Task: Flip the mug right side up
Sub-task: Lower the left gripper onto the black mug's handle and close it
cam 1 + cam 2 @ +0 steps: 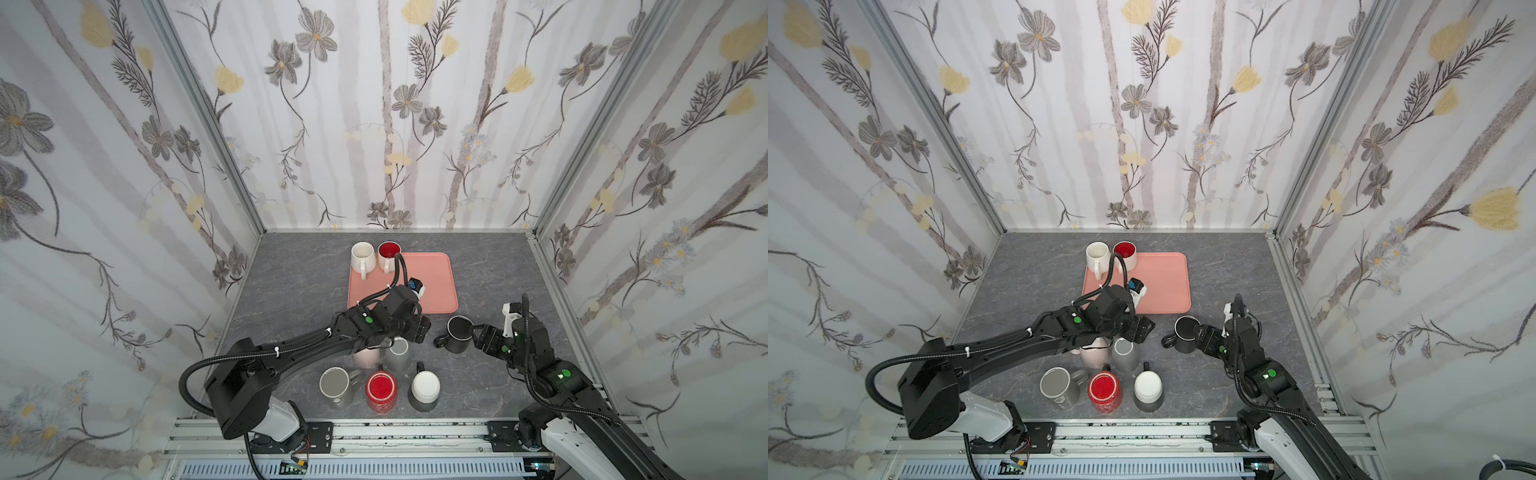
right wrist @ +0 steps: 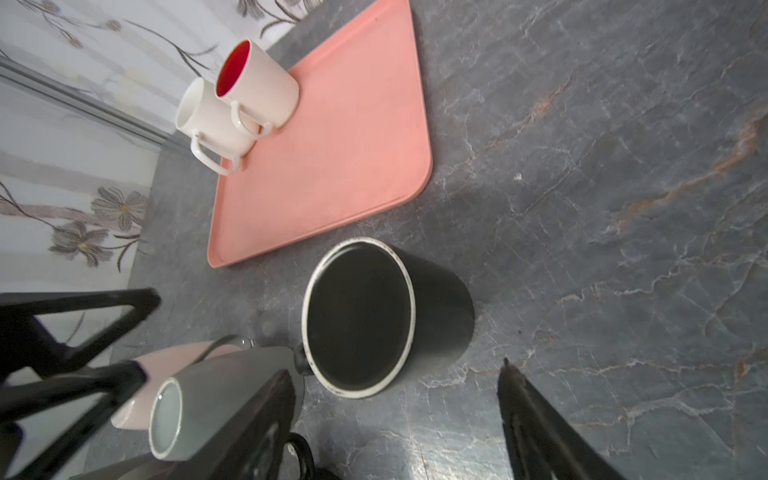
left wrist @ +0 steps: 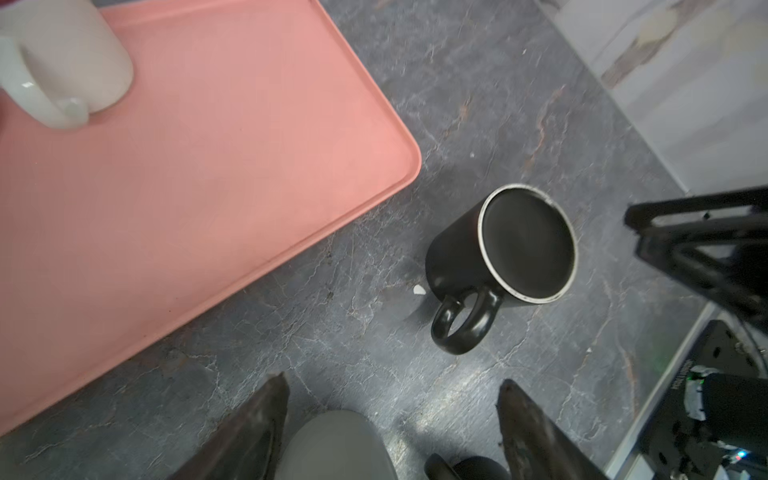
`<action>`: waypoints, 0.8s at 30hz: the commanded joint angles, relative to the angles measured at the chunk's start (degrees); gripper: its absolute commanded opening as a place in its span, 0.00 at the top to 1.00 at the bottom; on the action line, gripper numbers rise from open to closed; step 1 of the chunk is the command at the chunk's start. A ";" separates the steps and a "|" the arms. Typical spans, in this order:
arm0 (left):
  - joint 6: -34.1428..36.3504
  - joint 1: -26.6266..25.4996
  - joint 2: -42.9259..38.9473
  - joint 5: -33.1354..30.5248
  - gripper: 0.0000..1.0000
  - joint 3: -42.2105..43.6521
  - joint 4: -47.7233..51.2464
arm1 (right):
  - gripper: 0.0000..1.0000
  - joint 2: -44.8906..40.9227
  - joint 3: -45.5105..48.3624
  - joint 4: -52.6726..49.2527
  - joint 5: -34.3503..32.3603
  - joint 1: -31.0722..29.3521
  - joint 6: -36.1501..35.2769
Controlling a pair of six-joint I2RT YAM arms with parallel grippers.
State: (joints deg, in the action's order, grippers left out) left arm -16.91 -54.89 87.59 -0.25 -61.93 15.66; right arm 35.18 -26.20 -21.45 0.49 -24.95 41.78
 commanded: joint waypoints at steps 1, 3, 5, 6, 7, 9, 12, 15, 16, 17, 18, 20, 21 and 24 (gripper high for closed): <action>4.80 -2.99 4.39 -2.95 0.24 -3.81 3.83 | 0.22 -0.99 -0.52 3.32 -2.64 0.43 -0.12; 6.31 -4.38 7.38 -4.62 0.29 -5.93 4.95 | 0.21 -1.92 -0.18 4.09 -2.91 0.78 -0.03; 6.95 -4.93 9.44 -4.86 0.35 -7.35 5.06 | 0.21 -2.94 0.47 4.86 -2.93 1.05 0.27; 7.35 -5.17 10.06 -4.35 0.37 -7.67 4.40 | 0.21 -3.25 0.73 5.14 -2.90 1.34 0.23; 7.57 -5.52 10.64 -4.04 0.37 -7.97 3.98 | 0.21 -3.36 0.86 5.26 -2.80 1.50 0.31; 7.91 -6.46 12.55 -4.74 0.39 -9.24 3.88 | 0.21 -3.37 1.21 5.49 -2.53 1.99 0.41; 8.08 -6.76 15.24 -4.83 0.45 -10.75 4.03 | 0.20 -3.67 1.92 6.58 -1.55 2.63 0.84; 8.42 -7.15 16.00 -2.88 0.47 -11.01 2.55 | 0.20 -4.21 2.32 7.30 -0.87 3.39 1.20; 8.54 -7.33 16.30 -2.39 0.47 -11.23 2.45 | 0.20 -4.32 2.46 7.30 -0.78 3.58 1.14; 8.72 -7.46 16.70 -2.13 0.47 -11.63 2.61 | 0.20 -4.39 2.36 7.30 -0.60 3.92 1.16; 8.90 -7.50 17.09 -2.29 0.48 -11.80 2.77 | 0.20 -4.40 2.46 7.37 -0.46 4.26 1.02; 9.21 -7.53 17.98 -2.82 0.52 -11.81 2.72 | 0.19 -4.46 2.53 7.35 0.15 4.71 0.91; 9.46 -7.51 18.23 -2.70 0.54 -11.81 2.51 | 0.19 -4.46 2.55 7.39 0.48 5.03 0.88; 9.99 -7.67 18.76 -1.35 0.55 -11.73 1.16 | 0.19 -4.55 2.64 7.38 0.89 5.60 0.93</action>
State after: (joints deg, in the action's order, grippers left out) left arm -8.14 -62.54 106.06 -2.44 -73.23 18.68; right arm 30.72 -23.77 -16.53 0.14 -19.66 42.41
